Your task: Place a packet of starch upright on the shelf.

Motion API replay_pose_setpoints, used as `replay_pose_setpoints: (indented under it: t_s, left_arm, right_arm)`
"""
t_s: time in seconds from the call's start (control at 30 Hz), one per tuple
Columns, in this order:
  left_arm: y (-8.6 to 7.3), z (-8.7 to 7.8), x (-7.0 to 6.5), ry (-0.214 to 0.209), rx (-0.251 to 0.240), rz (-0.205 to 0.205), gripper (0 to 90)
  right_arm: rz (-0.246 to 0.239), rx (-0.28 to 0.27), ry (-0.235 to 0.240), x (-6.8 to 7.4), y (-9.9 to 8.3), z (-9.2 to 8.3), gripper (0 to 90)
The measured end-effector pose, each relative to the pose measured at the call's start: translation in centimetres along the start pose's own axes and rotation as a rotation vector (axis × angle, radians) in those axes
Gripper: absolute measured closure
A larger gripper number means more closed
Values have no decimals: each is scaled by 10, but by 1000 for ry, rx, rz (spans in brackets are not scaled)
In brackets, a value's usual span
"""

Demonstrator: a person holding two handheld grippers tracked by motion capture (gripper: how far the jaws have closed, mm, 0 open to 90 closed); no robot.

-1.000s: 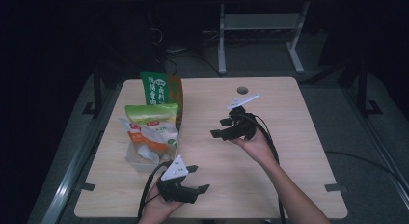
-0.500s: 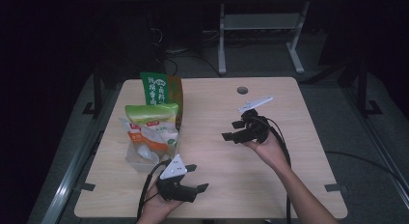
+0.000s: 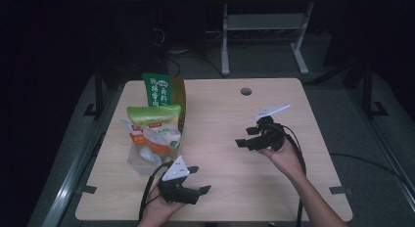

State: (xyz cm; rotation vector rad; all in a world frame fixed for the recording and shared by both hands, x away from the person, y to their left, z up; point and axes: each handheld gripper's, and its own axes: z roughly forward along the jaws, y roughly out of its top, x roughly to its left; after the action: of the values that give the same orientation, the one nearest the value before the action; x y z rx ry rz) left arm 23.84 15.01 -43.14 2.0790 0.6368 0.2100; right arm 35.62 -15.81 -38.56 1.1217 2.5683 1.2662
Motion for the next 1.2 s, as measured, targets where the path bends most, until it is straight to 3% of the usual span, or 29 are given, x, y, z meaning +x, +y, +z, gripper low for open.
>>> replay_pose_setpoints:
  t_s: [0.53,1.2]
  left_arm:
    - [1,-2,0,11,-9,-5,248]
    - [0,-3,-2,19,-5,7,248]
  right_arm:
    - [68,11,-19,-13,-43,-16,287]
    - [113,-13,-55,-21,-90,-42,279]
